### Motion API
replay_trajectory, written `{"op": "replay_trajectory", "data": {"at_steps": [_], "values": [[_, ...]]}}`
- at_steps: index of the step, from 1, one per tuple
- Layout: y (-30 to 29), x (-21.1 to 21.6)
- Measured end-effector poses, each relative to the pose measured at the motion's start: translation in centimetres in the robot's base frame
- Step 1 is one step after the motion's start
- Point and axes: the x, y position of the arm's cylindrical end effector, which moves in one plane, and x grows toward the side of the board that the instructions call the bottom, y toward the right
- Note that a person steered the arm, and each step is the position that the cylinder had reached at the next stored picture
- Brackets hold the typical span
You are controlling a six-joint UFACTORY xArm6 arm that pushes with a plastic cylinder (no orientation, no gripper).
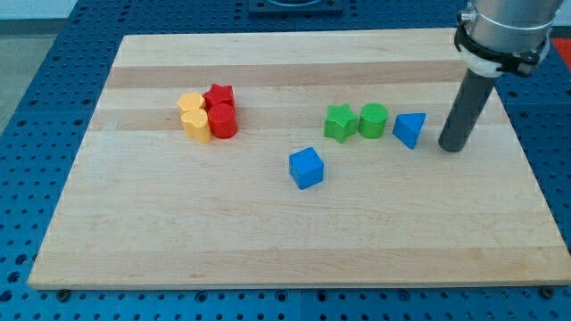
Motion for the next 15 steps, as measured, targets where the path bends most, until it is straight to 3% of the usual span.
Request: {"op": "replay_trajectory", "data": {"at_steps": [2, 4, 15], "values": [[-3.4, 2.5], [-6.1, 1.4], [-0.6, -2.1]]}}
